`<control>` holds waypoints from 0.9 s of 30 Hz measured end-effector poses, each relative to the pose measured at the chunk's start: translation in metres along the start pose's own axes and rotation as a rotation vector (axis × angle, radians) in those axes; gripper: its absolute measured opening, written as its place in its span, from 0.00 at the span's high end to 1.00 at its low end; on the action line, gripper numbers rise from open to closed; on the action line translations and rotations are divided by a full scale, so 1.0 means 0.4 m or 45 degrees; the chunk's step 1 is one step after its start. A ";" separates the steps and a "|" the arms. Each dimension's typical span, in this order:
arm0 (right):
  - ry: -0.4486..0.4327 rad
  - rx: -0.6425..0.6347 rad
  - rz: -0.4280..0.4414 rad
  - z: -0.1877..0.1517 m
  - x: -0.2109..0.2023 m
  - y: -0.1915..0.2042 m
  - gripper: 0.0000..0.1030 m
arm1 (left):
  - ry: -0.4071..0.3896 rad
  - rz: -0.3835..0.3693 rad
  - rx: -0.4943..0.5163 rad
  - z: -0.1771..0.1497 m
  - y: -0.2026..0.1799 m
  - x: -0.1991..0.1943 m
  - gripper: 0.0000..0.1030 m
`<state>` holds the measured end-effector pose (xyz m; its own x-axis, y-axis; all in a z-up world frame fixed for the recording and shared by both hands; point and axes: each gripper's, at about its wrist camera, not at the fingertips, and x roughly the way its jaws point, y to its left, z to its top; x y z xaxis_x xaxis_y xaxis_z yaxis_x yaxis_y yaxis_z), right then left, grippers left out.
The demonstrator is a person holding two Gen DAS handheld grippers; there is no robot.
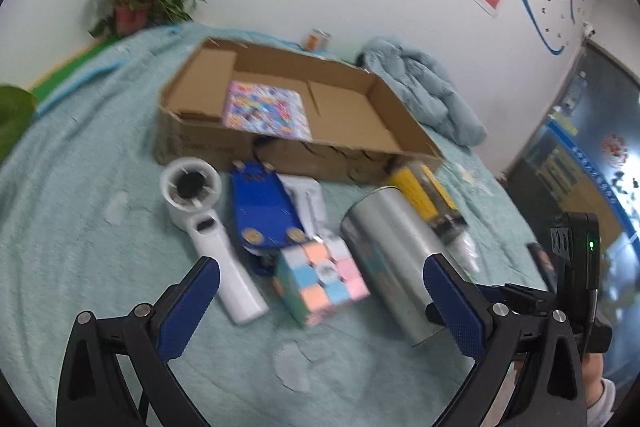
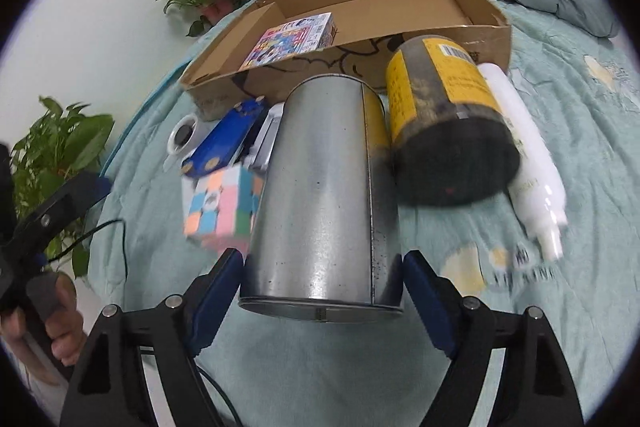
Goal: Organize rigid objects
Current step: 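Grasp the silver metal canister with the left tool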
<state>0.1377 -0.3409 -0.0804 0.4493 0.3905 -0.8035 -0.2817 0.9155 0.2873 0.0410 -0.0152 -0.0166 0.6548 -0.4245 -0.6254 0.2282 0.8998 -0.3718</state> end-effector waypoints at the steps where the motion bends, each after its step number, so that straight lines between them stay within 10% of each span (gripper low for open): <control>1: 0.011 -0.017 -0.019 -0.019 -0.012 0.008 0.20 | 0.034 -0.050 -0.008 -0.015 -0.003 0.008 0.01; 14: 0.184 0.008 0.160 -0.111 -0.090 -0.021 0.20 | 0.343 -0.449 -0.123 -0.162 -0.049 0.127 0.01; 27: 0.240 -0.072 0.190 -0.115 0.032 0.041 0.16 | 0.518 -0.544 -0.201 -0.173 -0.077 0.272 0.14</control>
<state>0.1000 -0.3251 -0.1100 0.2350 0.4908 -0.8390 -0.3824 0.8402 0.3844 0.0554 -0.0961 -0.1208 0.1938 -0.7773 -0.5985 0.2800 0.6285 -0.7256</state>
